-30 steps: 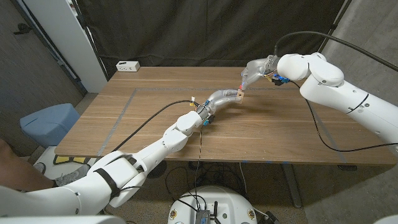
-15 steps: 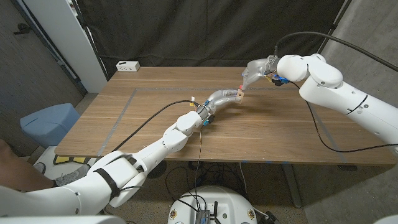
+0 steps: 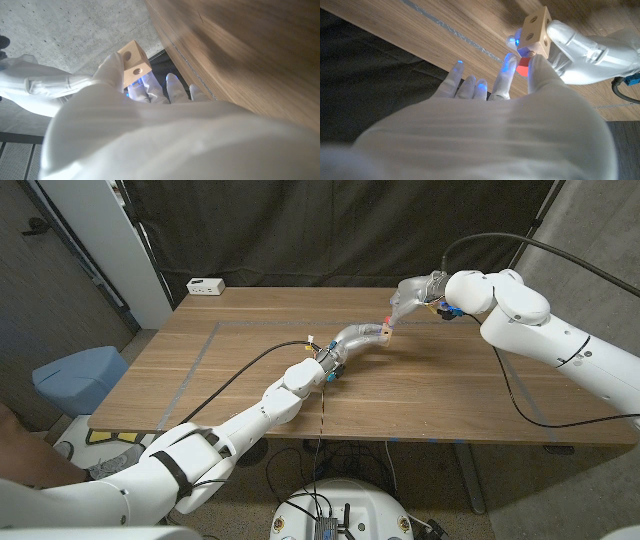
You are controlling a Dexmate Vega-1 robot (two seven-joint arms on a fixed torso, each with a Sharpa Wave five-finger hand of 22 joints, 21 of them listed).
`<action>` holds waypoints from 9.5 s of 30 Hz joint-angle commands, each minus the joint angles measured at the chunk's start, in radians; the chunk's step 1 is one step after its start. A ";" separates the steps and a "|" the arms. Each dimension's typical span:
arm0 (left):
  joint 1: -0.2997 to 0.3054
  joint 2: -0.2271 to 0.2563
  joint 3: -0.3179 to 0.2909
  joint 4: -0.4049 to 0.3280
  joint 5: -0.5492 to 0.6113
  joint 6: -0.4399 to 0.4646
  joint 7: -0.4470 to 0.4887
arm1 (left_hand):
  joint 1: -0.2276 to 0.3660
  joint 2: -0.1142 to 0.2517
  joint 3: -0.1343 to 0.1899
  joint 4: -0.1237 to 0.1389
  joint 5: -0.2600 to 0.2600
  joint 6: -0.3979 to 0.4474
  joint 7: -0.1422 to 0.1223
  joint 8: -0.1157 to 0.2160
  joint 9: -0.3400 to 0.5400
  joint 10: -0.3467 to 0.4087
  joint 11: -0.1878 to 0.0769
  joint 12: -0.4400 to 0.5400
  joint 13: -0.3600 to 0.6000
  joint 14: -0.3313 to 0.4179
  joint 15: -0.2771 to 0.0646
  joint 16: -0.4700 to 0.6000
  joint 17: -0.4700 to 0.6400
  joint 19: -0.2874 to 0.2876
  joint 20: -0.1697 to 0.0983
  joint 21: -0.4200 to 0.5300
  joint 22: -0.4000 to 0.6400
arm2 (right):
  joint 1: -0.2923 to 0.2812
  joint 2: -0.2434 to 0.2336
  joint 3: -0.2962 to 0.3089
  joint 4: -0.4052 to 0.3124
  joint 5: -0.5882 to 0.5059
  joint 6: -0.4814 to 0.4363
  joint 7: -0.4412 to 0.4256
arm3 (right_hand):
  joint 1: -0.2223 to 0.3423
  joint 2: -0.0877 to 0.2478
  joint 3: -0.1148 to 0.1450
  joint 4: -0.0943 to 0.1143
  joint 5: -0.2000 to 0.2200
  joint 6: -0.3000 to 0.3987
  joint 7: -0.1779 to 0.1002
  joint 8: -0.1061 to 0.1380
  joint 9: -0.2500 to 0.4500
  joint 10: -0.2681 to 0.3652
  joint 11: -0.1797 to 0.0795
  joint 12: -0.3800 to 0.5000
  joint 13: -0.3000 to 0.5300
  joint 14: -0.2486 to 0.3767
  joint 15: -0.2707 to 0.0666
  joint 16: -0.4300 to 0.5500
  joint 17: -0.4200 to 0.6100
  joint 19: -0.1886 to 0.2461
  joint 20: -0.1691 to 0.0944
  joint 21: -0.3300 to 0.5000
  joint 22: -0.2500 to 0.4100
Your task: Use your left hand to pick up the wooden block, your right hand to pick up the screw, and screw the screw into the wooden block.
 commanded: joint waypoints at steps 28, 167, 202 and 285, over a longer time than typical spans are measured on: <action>0.015 0.011 0.004 -0.036 0.003 0.016 0.002 | 0.002 0.011 0.007 0.005 0.008 0.048 -0.007 0.005 0.005 0.006 -0.002 -0.002 0.001 0.009 -0.054 -0.002 0.005 0.003 0.003 0.004 0.004 | 0.028 -0.033 0.022 -0.023 0.060 0.035 0.107 | -0.044 -0.018 0.005 -0.004 -0.001 -0.293 0.003 -0.103 -0.008 -0.117 0.046 -0.045 0.005 -0.065 0.008 -0.030 0.001 -0.053 0.031 -0.010 0.003; 0.017 0.015 0.006 -0.048 0.001 0.036 0.002 | -0.006 0.018 0.020 0.004 0.009 0.044 -0.007 0.005 0.007 0.004 -0.001 -0.002 0.001 0.009 -0.051 -0.003 0.005 0.004 0.005 0.004 0.004 | -0.045 -0.006 0.008 -0.031 -0.034 -0.024 -0.033 | -0.029 -0.002 0.032 0.021 -0.004 0.013 0.005 0.115 0.045 0.041 -0.010 0.014 0.011 0.031 -0.047 0.024 0.023 0.014 0.006 0.009 0.003; 0.029 0.022 0.004 -0.071 -0.001 0.042 0.008 | -0.007 0.020 0.024 0.004 0.010 0.044 -0.005 0.005 0.008 0.006 0.001 -0.003 -0.002 0.008 -0.050 -0.004 0.004 0.005 0.008 0.005 0.004 | -0.071 0.009 -0.004 -0.059 -0.134 -0.074 -0.035 | -0.233 -0.050 -0.106 0.076 0.045 0.126 0.012 0.147 -0.007 0.125 -0.013 0.015 0.005 0.087 -0.050 0.034 0.016 0.034 -0.001 0.006 0.004; -0.012 -0.016 0.007 0.023 -0.012 0.011 -0.027 | -0.009 0.018 0.024 0.003 0.008 0.046 -0.007 0.006 0.008 0.006 0.000 -0.005 -0.005 0.008 -0.050 -0.002 0.004 0.005 0.006 0.005 0.004 | -0.012 -0.005 0.020 -0.009 -0.024 0.056 0.043 | 0.107 -0.006 0.002 -0.025 0.006 -0.189 -0.029 0.026 -0.024 -0.087 0.003 -0.015 0.025 -0.040 -0.030 -0.020 -0.007 -0.029 0.015 0.003 0.001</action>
